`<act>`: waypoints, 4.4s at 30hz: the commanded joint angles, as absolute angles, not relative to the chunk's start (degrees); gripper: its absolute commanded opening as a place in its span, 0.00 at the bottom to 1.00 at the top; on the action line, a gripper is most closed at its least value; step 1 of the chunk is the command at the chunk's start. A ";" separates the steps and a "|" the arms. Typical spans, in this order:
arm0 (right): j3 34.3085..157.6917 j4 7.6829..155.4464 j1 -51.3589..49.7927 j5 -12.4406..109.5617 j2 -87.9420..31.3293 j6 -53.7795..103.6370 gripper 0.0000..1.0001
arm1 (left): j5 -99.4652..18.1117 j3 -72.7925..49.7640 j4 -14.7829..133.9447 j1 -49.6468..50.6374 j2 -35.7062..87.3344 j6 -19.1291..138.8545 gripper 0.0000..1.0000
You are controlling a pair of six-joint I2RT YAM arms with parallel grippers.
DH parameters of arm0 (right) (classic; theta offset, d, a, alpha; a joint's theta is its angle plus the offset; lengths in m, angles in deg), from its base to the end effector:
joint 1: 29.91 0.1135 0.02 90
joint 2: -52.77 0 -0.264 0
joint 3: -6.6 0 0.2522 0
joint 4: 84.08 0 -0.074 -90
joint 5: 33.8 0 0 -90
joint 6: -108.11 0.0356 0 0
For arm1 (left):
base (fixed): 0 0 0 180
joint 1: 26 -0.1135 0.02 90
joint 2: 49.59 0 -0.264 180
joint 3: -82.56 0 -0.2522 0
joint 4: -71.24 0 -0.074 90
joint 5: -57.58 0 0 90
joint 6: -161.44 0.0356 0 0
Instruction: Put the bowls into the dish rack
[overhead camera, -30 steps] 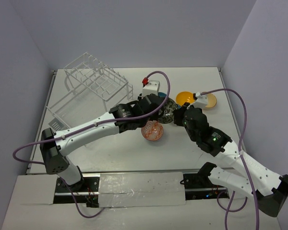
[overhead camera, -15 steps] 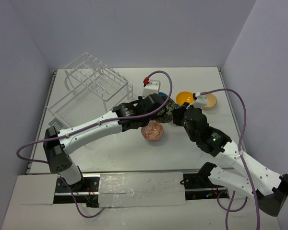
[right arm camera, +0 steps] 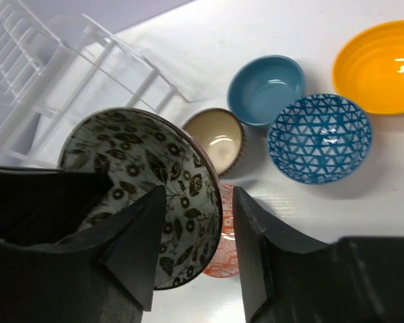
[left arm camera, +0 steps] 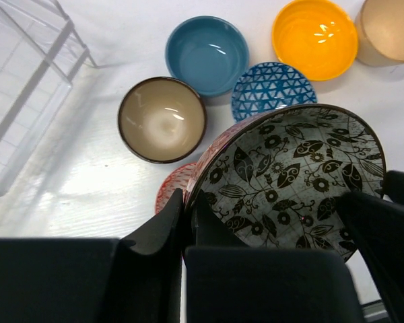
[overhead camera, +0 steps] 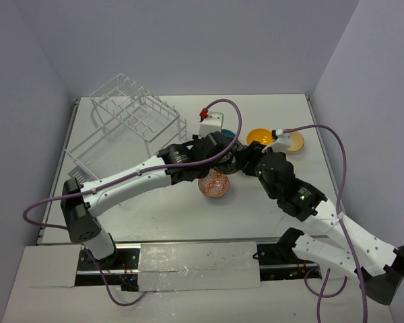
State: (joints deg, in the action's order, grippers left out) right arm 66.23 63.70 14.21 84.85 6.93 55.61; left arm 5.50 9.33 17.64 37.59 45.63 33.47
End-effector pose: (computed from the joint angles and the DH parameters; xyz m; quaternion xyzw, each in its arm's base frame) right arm 0.1417 0.1137 0.3297 0.0991 0.7930 0.2184 0.5600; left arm 0.1828 -0.3189 0.3585 0.0629 0.8719 -0.1100 0.4730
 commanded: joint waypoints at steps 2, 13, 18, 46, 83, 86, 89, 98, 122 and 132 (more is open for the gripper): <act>68.35 68.98 14.74 83.01 9.79 54.77 0.62 | 10.29 11.24 18.54 37.80 42.96 35.23 0.00; 68.09 67.48 14.74 83.70 14.98 52.57 0.95 | 28.99 13.79 20.63 35.62 36.90 56.91 0.00; 65.19 67.92 14.74 86.17 18.58 51.16 1.00 | 31.83 9.23 35.38 29.99 29.52 83.44 0.00; 60.97 66.25 14.65 83.53 19.02 50.90 0.99 | 19.53 -5.28 68.63 16.71 31.88 130.50 0.00; 58.16 67.66 14.65 83.18 19.29 50.81 0.99 | 19.53 -11.96 67.68 15.74 33.55 126.11 0.12; 57.98 67.66 14.65 83.18 19.20 50.81 0.99 | 19.88 -12.49 67.67 16.01 33.47 126.02 0.19; 57.90 67.92 14.65 82.83 19.11 50.99 0.99 | 20.06 -12.32 66.71 16.27 33.64 125.23 0.29; 57.28 68.45 14.65 82.13 19.11 51.16 0.99 | 20.67 -11.88 65.92 16.36 33.29 124.35 0.63; 65.71 57.37 14.65 77.30 -13.30 60.03 0.94 | 0.13 10.64 24.68 29.37 19.69 58.04 0.99; 66.16 60.80 14.65 74.75 -23.85 62.76 0.81 | -12.99 -12.38 26.89 29.37 11.94 43.95 0.99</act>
State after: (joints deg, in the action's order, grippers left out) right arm 63.54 59.07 14.36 74.64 -22.16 60.51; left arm -7.86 -6.45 27.74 29.37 12.14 51.45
